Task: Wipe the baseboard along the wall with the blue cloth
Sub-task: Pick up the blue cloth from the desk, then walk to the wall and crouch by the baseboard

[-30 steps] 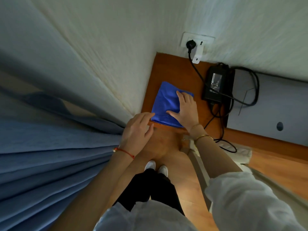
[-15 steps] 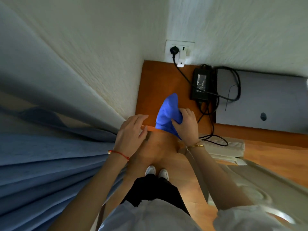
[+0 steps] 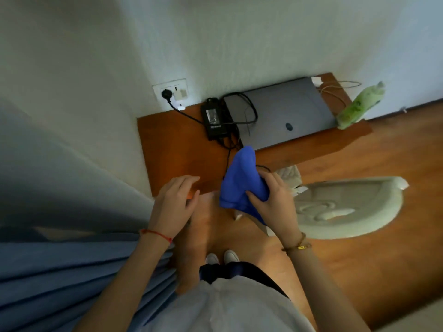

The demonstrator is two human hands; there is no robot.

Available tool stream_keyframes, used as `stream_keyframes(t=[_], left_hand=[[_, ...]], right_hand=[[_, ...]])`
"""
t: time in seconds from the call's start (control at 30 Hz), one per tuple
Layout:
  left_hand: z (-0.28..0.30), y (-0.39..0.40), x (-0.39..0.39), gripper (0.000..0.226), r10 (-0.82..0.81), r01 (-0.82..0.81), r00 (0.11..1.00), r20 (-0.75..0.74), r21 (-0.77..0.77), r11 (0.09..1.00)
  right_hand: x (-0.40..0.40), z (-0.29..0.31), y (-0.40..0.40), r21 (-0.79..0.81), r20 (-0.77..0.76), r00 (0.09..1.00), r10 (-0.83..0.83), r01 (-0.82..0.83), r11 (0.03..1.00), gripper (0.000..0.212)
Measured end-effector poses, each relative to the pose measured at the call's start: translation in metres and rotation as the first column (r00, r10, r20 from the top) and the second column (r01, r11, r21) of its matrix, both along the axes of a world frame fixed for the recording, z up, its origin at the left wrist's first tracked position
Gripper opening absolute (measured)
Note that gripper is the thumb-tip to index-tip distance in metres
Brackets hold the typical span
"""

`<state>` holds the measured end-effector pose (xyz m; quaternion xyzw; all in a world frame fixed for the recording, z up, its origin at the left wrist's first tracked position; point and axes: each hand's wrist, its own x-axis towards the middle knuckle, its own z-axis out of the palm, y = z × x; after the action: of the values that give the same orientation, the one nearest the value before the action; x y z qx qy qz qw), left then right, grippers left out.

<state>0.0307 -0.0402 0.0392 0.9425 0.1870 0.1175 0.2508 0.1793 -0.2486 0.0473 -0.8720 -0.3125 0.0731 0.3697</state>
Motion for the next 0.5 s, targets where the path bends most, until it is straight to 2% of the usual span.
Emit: stream_keyframes(t=[0.23,0.5], left_hand=[[0.024,-0.057,0.037,0.032,-0.23,0.23,0.973,-0.007,0.061,0.971],[0.04,-0.172,0.096,0.026,-0.426,0.412,0.9,0.091,0.138,0.901]], right_hand=[[-0.014,0.035,-0.101,0.059,0.071,0.959,-0.273,0.269,0.961,0.034],[-0.016,0.059,-0.236,0.104,0.124,0.859,-0.498,0.488,0.867,0.034]])
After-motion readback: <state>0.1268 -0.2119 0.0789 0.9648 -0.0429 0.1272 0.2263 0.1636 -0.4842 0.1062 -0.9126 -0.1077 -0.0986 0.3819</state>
